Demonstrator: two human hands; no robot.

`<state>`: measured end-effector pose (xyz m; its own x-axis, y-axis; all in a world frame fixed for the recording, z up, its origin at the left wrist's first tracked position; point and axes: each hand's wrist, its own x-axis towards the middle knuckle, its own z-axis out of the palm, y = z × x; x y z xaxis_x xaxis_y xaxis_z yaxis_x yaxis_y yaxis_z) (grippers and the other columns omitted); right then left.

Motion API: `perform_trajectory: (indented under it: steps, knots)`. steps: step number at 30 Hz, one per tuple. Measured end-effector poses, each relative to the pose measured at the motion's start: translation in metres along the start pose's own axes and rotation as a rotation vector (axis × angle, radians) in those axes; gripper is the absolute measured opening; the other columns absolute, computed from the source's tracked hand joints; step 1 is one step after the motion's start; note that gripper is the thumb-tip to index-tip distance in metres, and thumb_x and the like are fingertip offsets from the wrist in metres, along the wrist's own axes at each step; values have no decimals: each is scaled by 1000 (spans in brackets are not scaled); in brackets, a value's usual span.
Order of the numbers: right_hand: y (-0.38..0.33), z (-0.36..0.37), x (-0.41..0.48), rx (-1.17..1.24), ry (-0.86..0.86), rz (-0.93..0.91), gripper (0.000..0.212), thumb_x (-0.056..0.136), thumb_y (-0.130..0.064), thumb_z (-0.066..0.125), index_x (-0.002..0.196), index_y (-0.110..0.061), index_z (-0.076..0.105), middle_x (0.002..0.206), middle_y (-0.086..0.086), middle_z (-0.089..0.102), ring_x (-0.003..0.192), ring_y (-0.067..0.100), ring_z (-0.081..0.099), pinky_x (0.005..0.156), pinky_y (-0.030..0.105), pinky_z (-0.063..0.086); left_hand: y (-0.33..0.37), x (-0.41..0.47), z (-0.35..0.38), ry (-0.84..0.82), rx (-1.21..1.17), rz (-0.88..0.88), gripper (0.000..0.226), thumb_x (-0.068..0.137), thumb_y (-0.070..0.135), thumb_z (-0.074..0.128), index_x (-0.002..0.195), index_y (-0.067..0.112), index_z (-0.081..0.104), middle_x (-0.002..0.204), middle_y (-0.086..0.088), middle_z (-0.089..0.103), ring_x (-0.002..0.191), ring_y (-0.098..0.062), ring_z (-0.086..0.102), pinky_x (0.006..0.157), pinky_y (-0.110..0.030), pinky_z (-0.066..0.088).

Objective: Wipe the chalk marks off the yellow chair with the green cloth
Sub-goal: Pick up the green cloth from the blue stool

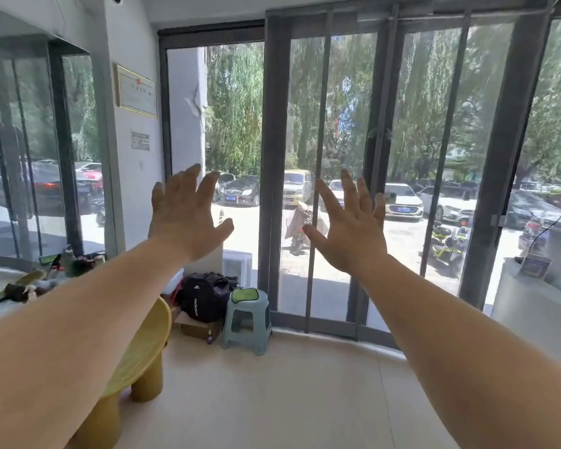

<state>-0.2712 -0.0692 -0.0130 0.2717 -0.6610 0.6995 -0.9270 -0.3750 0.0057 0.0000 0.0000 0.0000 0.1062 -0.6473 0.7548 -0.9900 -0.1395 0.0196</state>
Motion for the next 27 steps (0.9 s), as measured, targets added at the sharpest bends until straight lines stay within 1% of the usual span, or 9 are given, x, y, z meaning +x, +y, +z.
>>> perform_trajectory:
  steps: [2,6,9,12,16,19,22,24,27]
  knots:
    - [22,15,12,-11,5,-2,80,97,-72,32,158,-44,-12,167,0,-27,154,28,-22,120,54,-15,19,14,23,0,-22,-8,83,85,60,54,152,28,17,163,-7,15,149,-33,15,121,-58,12]
    - [65,58,41,-19,-50,-47,80,97,-71,32,158,-44,-11,167,0,-28,154,28,-22,121,55,-14,49,38,77,-54,-36,-19,83,86,60,53,154,28,16,163,-6,13,150,-33,13,121,-56,12]
    - [89,94,63,9,-83,-46,79,97,-71,33,158,-45,-10,167,1,-26,155,29,-17,121,56,-10,61,54,119,-84,-24,-24,83,87,62,52,154,29,16,163,-5,14,149,-31,13,121,-55,11]
    - [101,135,83,47,-125,-34,79,97,-70,34,158,-45,-9,167,1,-25,156,30,-15,123,58,-6,62,72,163,-120,-11,-18,83,87,63,53,153,30,17,163,-5,15,149,-31,13,121,-56,12]
    - [102,203,115,62,-177,-37,79,97,-69,35,158,-44,-9,167,2,-25,156,31,-14,124,59,-3,45,103,226,-143,-19,-62,82,86,65,52,152,31,17,162,-3,15,149,-32,13,121,-56,12]
    - [92,268,144,61,-221,-40,79,97,-69,35,158,-44,-9,168,2,-23,156,31,-14,124,59,-2,18,127,286,-151,-12,-54,81,83,67,52,149,31,21,159,-3,21,147,-34,20,119,-58,19]
    - [75,337,181,38,-239,-53,79,97,-70,34,157,-45,-10,168,2,-23,156,31,-13,124,58,-3,-11,153,351,-176,-45,-88,78,81,64,56,144,29,27,151,-7,31,138,-36,32,112,-56,29]
    - [61,381,205,42,-281,-40,79,96,-70,35,158,-45,-9,168,2,-22,156,31,-12,124,56,-4,-29,169,396,-213,-65,-130,74,82,63,59,140,23,32,141,-12,39,129,-37,39,105,-52,32]
    - [45,447,235,52,-365,-24,80,95,-71,36,158,-45,-7,169,3,-17,156,32,-9,123,57,-2,-62,195,461,-289,-76,-96,78,82,64,58,142,24,29,137,-12,40,125,-35,40,103,-51,37]
